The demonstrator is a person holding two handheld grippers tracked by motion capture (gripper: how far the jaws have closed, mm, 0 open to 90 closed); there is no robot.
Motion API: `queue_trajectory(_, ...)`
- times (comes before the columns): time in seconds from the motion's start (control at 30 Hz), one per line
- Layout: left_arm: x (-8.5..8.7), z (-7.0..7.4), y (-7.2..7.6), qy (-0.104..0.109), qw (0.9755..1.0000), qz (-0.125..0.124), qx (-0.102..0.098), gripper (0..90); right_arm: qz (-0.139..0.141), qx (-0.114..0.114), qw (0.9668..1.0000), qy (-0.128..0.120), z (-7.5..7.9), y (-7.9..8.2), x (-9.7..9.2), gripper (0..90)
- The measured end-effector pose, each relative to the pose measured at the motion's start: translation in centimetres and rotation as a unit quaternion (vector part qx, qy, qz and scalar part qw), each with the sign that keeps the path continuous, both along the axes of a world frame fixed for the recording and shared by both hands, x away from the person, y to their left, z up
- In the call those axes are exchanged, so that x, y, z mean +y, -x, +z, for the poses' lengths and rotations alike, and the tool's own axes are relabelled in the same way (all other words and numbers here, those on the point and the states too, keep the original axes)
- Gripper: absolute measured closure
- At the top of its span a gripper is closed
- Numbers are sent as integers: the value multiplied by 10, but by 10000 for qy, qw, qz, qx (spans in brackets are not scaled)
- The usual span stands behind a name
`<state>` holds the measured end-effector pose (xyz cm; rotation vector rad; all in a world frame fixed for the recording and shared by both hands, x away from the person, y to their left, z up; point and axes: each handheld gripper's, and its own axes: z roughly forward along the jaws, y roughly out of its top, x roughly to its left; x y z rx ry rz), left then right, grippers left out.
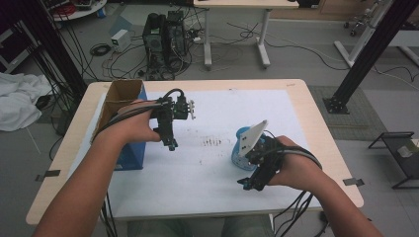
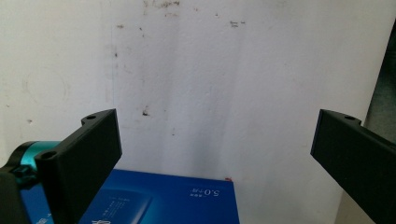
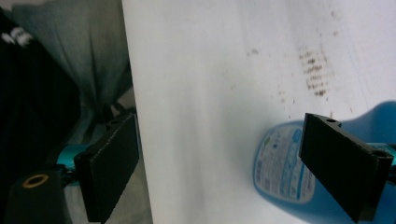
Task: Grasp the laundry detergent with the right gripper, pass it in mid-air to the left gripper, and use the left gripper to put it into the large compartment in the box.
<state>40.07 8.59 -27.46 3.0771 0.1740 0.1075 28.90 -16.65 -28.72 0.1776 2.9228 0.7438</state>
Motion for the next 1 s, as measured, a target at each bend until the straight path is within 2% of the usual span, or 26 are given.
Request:
queue_trajectory(0.23, 2, -1, -1, -21, 10000, 33, -17, 17, -12, -1, 9982, -600, -2, -1, -7, 115)
queue_trajectory(0.43, 3, -2, -2, -44, 10000, 34, 4, 17, -62, -6, 9977, -677, -3, -1, -14, 114)
queue_trajectory(0.6, 3, -3, -4, -85, 10000, 48, -10, 17, -109, -27, 9980, -628, -5, 7, -22, 115)
queue_trajectory(0.63, 3, -4, -4, -29, 10000, 75, 23, 17, -139, -35, 9979, -626, -6, 9, -25, 115)
queue_trajectory(0.77, 1, -3, -5, -6, 10000, 62, 1, 17, -258, -66, 9976, -644, -7, 15, -38, 115)
queue_trajectory(1.0, -9, -3, -6, -93, 10000, 28, 4, 17, -498, -92, 9965, -669, -10, 25, -65, 115)
